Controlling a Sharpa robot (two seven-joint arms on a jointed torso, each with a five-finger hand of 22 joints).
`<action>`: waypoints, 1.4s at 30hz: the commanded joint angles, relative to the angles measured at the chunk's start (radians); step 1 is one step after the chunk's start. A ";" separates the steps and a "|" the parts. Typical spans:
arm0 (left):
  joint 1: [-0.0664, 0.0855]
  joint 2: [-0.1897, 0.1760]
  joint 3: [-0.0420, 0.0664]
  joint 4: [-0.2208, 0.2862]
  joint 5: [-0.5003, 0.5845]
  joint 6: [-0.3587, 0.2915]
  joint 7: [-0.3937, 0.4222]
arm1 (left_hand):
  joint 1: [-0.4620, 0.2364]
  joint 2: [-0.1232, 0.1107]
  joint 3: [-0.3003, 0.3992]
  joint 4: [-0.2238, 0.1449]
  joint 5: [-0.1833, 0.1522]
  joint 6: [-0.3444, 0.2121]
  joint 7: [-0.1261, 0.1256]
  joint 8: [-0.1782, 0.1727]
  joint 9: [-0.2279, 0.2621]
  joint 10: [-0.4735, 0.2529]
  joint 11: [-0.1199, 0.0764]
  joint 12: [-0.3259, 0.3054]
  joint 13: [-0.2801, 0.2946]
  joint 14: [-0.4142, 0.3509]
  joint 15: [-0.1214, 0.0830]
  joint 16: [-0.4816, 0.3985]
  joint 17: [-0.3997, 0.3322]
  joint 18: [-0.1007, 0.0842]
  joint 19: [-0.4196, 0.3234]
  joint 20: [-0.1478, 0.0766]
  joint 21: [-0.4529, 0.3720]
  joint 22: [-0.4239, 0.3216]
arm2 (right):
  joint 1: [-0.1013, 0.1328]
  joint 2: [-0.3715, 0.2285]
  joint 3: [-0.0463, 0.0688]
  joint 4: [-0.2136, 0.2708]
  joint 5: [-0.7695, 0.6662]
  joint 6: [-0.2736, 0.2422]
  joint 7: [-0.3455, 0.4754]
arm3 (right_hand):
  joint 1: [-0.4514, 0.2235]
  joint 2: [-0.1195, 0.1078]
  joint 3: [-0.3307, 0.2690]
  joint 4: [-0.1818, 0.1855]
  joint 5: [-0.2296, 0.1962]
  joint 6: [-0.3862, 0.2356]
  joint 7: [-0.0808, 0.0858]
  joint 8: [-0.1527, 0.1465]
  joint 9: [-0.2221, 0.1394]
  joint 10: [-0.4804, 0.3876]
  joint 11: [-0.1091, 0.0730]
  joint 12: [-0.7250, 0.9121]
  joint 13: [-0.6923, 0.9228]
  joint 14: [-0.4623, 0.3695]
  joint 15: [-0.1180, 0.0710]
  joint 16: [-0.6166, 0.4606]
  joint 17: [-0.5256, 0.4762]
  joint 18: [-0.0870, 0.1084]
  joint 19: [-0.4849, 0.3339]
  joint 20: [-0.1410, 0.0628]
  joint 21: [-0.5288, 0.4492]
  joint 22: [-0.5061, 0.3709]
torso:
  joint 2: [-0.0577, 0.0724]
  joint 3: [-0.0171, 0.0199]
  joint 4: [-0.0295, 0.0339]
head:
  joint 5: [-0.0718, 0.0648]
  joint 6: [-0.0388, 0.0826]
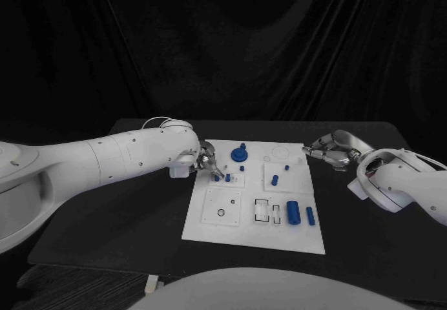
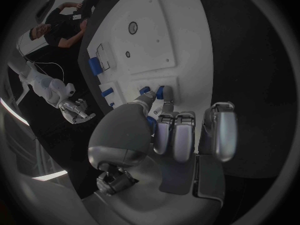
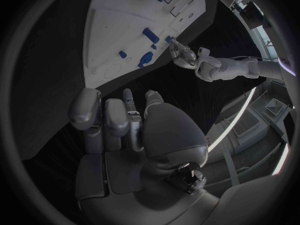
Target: Assemble the parts on the task board
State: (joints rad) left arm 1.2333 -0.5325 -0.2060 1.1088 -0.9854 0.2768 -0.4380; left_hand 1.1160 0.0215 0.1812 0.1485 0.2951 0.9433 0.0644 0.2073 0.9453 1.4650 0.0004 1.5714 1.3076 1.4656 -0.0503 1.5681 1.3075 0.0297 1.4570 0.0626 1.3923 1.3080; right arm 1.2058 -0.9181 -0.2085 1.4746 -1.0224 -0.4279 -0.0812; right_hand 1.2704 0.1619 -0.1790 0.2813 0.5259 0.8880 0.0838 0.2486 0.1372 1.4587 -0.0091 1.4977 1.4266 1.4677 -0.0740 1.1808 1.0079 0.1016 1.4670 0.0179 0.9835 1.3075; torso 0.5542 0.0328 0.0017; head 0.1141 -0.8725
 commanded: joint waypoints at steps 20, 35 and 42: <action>0.032 -0.065 -0.006 0.072 0.006 -0.124 0.031 | -0.209 -0.007 -0.246 0.145 -0.241 -0.011 0.005 0.053 0.013 0.106 -0.004 -0.001 0.263 0.105 -0.003 0.003 0.263 0.010 0.025 -0.004 0.027 0.210 | -0.003 -0.003 0.001 -0.003 -0.001 0.011 -0.003 | 0.009 0.001 -0.001 0.005 0.002 -0.004 0.005 -0.003 -0.001 0.037 -0.002 -0.002 -0.016 0.018 -0.007 -0.004 0.002 0.005 0.020 0.006 -0.003 0.060 | 0.001 0.0000 0.0000 | 0.001 0.000; 0.083 -0.129 -0.006 0.164 -0.079 -0.382 0.264 | -0.170 0.080 -0.385 0.142 -0.183 -0.063 0.008 0.128 0.091 0.106 0.001 -0.001 0.263 0.105 0.003 0.003 0.263 0.018 0.000 0.000 -0.006 0.200 | -0.003 -0.016 0.001 0.010 -0.001 -0.002 0.001 | 0.009 -0.001 -0.002 0.004 0.003 -0.003 0.005 -0.003 -0.001 0.038 -0.002 -0.001 -0.014 0.019 -0.007 -0.002 0.003 0.005 0.021 0.006 -0.001 0.061 | 0.000 0.0000 -0.0008 | 0.003 0.000; 0.086 -0.125 -0.006 0.166 -0.179 -0.478 0.532 | 0.246 0.071 -0.303 0.033 -0.071 -0.225 0.071 0.081 0.037 -0.345 0.068 -0.345 -0.017 -0.179 0.064 -0.166 0.035 0.073 -0.297 0.048 -0.314 0.108 | -0.002 -0.027 0.001 0.028 -0.001 -0.035 0.029 | 0.009 -0.002 -0.003 0.004 0.004 0.003 0.004 0.000 0.000 0.041 0.000 0.002 -0.008 0.020 -0.006 0.002 0.008 0.004 0.022 0.006 0.004 0.063 | 0.000 0.0003 0.0001 | -0.003 0.000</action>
State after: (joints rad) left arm 1.3165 -0.6617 -0.2127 1.2747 -1.0723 -0.0952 -0.1185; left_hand 1.3263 0.0906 -0.1346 0.1942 0.2308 0.7306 0.1286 0.2940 0.9903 1.1660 0.0617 1.2610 1.2818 1.3183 0.0129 1.4236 1.3060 0.0849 1.1965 0.1055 1.1160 1.3077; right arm 1.2045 -0.9426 -0.2084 1.4961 -1.0223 -0.4280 -0.0754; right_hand 1.2713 0.1628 -0.1790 0.2813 0.5259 0.8880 0.0837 0.2486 0.1374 1.4605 -0.0110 1.5029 1.4266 1.4668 -0.0711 1.1808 1.0149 0.1016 1.4670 0.0179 0.9835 1.3073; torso 0.5541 0.0329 0.0012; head 0.1142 -0.8725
